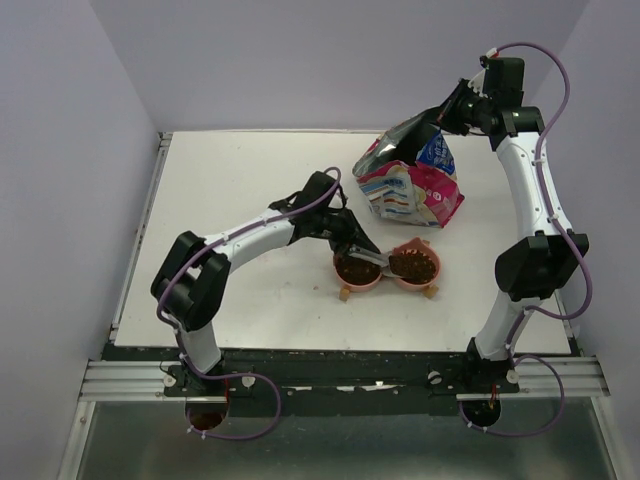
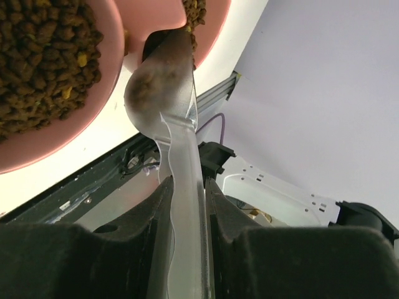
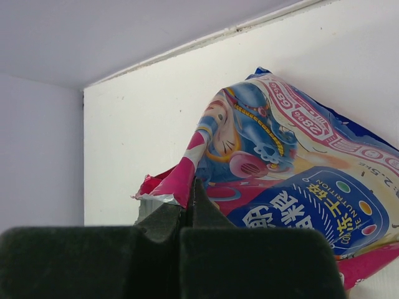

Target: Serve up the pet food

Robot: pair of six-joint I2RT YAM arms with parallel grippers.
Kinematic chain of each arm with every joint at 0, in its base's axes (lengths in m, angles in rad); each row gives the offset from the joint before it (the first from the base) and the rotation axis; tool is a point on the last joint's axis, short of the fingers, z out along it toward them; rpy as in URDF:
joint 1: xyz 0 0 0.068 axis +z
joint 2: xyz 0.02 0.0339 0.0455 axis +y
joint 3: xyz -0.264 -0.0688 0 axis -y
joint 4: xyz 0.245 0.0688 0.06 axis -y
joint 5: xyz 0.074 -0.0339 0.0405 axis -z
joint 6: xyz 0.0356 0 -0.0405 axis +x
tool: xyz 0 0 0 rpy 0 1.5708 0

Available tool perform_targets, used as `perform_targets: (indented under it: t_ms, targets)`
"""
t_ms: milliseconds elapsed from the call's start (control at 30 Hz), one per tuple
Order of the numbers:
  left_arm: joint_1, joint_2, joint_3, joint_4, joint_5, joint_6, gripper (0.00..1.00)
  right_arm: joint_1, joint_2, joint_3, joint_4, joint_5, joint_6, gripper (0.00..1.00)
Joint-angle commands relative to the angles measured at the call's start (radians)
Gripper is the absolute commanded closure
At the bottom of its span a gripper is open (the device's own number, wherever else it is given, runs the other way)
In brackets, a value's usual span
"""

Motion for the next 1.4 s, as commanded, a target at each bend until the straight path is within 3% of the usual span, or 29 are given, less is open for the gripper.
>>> perform_targets:
  t_ms: [0, 333, 500, 667, 933, 1267, 1367]
  targets:
    - [-0.038, 0.057, 0.158, -0.299, -0.111, 0.083, 1.0, -0.006, -0.072, 0.025, 0.185, -0.08, 0.0, 1.0]
    - [-0.088, 0.163, 0.456, -0.595, -0.218, 0.07, 1.0, -0.008, -0.064, 0.03, 0.186, -0.103, -0.003, 1.0]
    - [-0.105, 0.177, 0.54, -0.62, -0.234, 0.023, 1.0, -0.006, -0.053, 0.044, 0.184, -0.116, -0.005, 1.0]
    - [-0.121, 0.249, 0.718, -0.735, -0.252, 0.052, 1.0, -0.008, -0.046, 0.061, 0.181, -0.13, -0.006, 1.0]
    - [-0.128, 0.255, 0.726, -0.786, -0.272, 0.046, 1.0, -0.006, -0.041, 0.068, 0.173, -0.136, -0.012, 1.0]
    - [-0.141, 0.27, 0.888, -0.927, -0.364, 0.09, 1.0, -0.009, -0.038, 0.065, 0.172, -0.148, -0.012, 1.0]
    - [-0.139, 0.256, 0.846, -0.926, -0.367, 0.093, 1.0, -0.008, -0.033, 0.07, 0.17, -0.146, -0.012, 1.0]
